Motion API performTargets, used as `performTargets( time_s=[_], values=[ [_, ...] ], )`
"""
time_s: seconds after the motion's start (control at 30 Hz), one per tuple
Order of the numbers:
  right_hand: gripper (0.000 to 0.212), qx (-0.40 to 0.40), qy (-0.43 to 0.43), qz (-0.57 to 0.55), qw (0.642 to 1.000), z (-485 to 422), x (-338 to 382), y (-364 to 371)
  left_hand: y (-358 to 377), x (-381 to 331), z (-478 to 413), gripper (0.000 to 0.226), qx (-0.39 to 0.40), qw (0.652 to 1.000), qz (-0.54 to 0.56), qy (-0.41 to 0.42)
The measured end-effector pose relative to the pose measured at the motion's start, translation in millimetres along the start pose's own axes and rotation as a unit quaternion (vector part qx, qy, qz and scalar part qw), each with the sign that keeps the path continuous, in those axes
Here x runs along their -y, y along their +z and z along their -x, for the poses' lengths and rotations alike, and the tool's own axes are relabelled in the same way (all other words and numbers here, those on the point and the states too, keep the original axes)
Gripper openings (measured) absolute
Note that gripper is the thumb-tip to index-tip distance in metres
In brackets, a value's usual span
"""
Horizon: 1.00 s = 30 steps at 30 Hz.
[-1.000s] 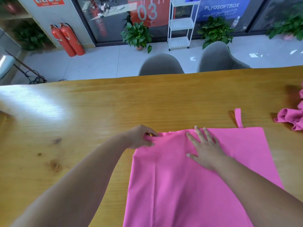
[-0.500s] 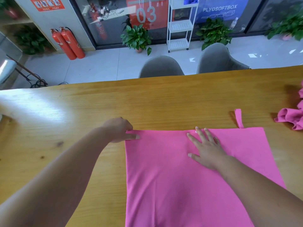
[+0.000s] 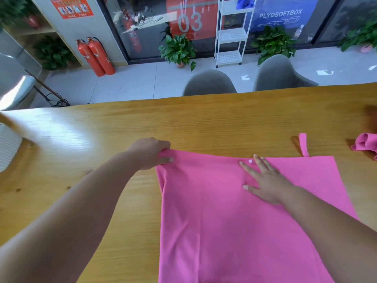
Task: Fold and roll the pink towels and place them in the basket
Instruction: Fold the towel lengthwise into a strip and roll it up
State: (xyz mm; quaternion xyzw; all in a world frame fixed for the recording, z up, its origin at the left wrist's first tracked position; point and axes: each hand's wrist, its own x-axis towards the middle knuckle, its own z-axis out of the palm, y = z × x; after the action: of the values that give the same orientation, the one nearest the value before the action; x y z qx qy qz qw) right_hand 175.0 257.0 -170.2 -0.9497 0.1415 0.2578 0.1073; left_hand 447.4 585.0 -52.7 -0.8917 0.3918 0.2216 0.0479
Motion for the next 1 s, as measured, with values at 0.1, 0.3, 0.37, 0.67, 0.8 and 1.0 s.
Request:
performTargets(
  time_s=[0.1, 0.3, 0.37, 0.67, 0.8, 1.0],
  values=[
    [0.085, 0.002, 0.004, 0.006, 1.000, 2, 4, 1, 1, -5, 2, 0.031, -0.059, 0.992, 0.112, 0.007],
    [0.084, -0.006, 0.011, -0.008, 1.000, 9, 15, 4, 4, 15, 19, 0.023, -0.054, 0.939, 0.338, -0.004],
    [0.083, -0.003, 0.013, 0.001, 1.000, 10, 19, 6, 15, 19, 19, 0.030, -0.016, 0.998, 0.047, -0.043],
    [0.077, -0.013, 0.030, -0.002, 0.999, 16, 31, 20, -7, 7, 51, 0.031, 0.079, 0.764, 0.637, 0.071],
    [0.075, 0.004, 0.030, 0.003, 1.000, 19, 37, 21, 3, 12, 47, 0.031, 0.013, 0.995, 0.063, -0.069],
    [0.072, -0.034, -0.017, -0.020, 0.999, 24, 38, 20, -23, -6, 79, 0.028, 0.156, 0.630, 0.741, 0.173]
  ],
)
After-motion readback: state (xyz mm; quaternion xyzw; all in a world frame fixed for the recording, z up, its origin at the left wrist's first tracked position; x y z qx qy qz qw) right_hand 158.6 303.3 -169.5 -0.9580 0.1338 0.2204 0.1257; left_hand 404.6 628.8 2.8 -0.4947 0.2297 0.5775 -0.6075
